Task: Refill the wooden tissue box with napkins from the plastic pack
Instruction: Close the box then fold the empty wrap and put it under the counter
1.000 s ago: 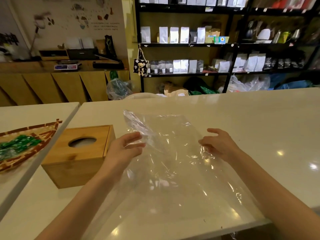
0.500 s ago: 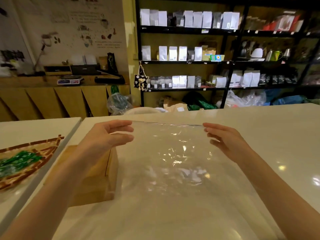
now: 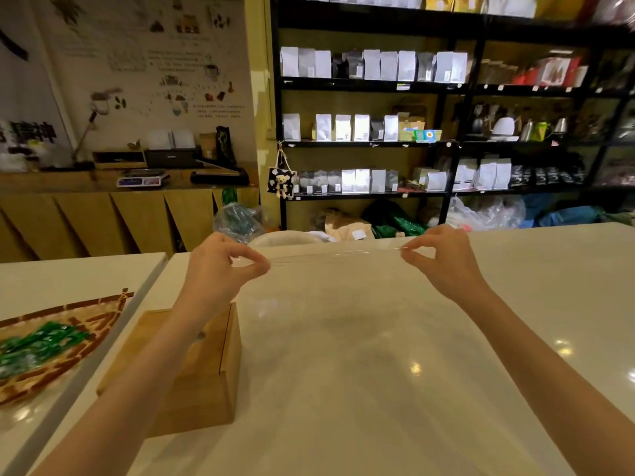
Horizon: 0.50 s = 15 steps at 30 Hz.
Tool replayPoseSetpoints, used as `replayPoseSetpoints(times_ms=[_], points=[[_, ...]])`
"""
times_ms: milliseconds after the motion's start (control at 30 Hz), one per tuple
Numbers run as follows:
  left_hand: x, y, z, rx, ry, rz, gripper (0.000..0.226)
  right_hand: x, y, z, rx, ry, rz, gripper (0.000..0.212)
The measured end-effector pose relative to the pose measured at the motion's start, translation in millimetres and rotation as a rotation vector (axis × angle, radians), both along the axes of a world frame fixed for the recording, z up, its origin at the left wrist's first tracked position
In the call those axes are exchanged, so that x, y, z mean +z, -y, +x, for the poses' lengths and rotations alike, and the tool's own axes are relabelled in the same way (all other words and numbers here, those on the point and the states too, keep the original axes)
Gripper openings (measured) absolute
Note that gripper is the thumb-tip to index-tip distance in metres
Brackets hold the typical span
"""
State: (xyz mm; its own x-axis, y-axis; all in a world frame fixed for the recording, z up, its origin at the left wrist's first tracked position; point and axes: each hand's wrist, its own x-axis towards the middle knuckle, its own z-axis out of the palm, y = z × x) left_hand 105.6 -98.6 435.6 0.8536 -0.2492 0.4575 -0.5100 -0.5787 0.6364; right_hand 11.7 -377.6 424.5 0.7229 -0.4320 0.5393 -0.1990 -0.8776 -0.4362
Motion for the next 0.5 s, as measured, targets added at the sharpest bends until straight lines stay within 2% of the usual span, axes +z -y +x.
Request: replayPoseSetpoints(times_ms=[67, 167, 233, 300, 400, 500], points=[[4, 3, 1, -0.057, 0.006, -0.029, 0.009, 6, -4, -1, -0.048, -0.063, -0.16, 0.02], [14, 8, -1, -0.234, 0.01, -0.071, 0.007, 21, -22, -1, 0.188, -0.146, -0.309, 0.037], [22, 12, -5, -0.343, -0.052, -0.135, 0.009, 33, -43, 1, 0.373, -0.204, -0.232, 0.038], [31, 12, -7, -0.406, -0.115, -0.216, 0.013, 43, -57, 5, 0.469, -0.254, -0.118, 0.024], [38, 2, 1, -0.42, -0.196, -0.346, 0.043, 61, -60, 3, 0.58, -0.265, 0.116, 0.014], [34, -13, 16, -0.399, -0.376, -0.496, 0.097, 75, -51, -2, 0.657, -0.238, 0.321, 0.013]])
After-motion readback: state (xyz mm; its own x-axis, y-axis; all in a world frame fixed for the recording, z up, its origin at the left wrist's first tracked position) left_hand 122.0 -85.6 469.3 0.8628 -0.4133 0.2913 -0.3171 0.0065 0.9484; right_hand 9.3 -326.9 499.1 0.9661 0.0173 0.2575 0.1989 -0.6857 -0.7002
